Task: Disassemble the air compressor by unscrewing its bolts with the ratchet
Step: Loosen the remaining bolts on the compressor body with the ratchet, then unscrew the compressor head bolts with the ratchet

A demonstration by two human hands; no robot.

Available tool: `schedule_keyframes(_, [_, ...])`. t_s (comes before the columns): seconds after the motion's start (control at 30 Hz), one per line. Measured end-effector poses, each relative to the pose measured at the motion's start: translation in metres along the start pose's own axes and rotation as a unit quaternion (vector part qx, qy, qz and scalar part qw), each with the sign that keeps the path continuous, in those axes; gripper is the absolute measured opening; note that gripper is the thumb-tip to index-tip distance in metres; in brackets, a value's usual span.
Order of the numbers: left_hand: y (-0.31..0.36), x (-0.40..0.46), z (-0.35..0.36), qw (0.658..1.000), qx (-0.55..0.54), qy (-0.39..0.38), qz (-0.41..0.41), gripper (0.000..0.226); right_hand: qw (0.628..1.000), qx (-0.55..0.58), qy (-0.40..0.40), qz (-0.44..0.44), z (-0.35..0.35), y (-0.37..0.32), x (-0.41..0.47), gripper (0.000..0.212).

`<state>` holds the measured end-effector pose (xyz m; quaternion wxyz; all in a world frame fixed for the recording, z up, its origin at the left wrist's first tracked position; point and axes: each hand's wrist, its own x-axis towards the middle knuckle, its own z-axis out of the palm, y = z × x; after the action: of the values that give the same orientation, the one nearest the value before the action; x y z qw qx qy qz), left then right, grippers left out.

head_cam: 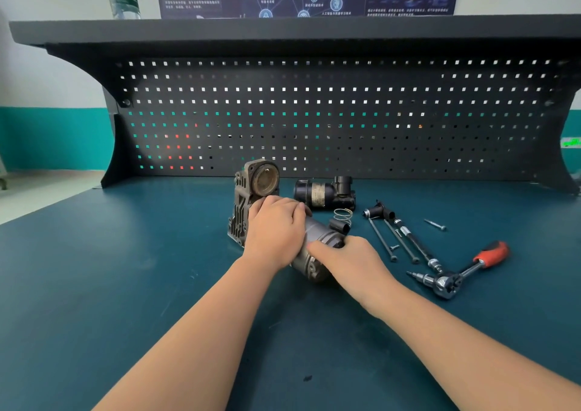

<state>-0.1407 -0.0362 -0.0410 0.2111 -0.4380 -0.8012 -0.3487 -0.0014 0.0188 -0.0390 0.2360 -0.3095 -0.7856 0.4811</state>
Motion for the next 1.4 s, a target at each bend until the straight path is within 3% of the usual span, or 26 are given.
schedule_keyframes(0.2, [0.002,0.003,0.005,1.000,0.010,0.022,-0.015,0.038,0.991,-0.091,0.093,0.021,-0.002,0.002,-0.012,0.046])
schedule_keyframes(0.4, [-0.003,0.007,0.005,1.000,0.017,0.008,-0.006,0.039,0.993,-0.076,0.093,0.007,-0.016,0.011,-0.007,0.054])
schedule_keyframes(0.47, [-0.003,0.006,0.004,1.000,0.014,-0.004,-0.007,0.039,0.995,0.017,0.097,0.021,-0.021,0.008,-0.001,0.064])
schedule_keyframes(0.53, [-0.003,0.006,0.003,0.999,0.026,-0.019,-0.002,0.040,0.977,0.188,0.082,0.059,-0.031,0.004,0.006,0.075])
schedule_keyframes(0.63, [-0.005,0.005,0.000,0.997,0.042,-0.059,0.017,0.043,0.919,0.375,0.093,0.079,-0.059,0.006,0.023,0.061])
schedule_keyframes(0.73, [-0.007,0.006,-0.004,0.993,0.055,-0.096,0.039,0.068,0.896,0.424,0.110,0.073,-0.088,0.010,0.044,0.049])
schedule_keyframes(0.87, [-0.008,0.007,-0.008,0.990,0.060,-0.114,0.053,0.085,0.946,0.294,0.104,0.085,-0.085,0.014,0.080,0.052])
schedule_keyframes(0.97, [-0.010,0.007,-0.010,0.989,0.053,-0.119,0.067,0.090,0.985,0.010,0.146,0.091,-0.056,0.023,0.099,0.072])
schedule_keyframes(1.07, [-0.011,0.006,-0.011,0.987,0.055,-0.128,0.081,0.090,0.970,-0.176,0.155,0.060,-0.036,0.026,0.109,0.079])
schedule_keyframes(1.23, [-0.013,0.005,-0.006,0.993,-0.004,-0.100,0.059,0.064,0.921,-0.366,0.136,-0.002,-0.024,0.031,0.119,0.065])
schedule_keyframes(1.33, [-0.013,0.002,-0.004,0.994,0.008,-0.081,0.070,0.068,0.910,-0.397,0.115,0.007,-0.022,0.037,0.120,0.077])
schedule_keyframes(1.4, [-0.015,0.000,-0.002,0.994,0.028,-0.064,0.085,0.057,0.927,-0.359,0.102,0.039,-0.024,0.032,0.119,0.069])
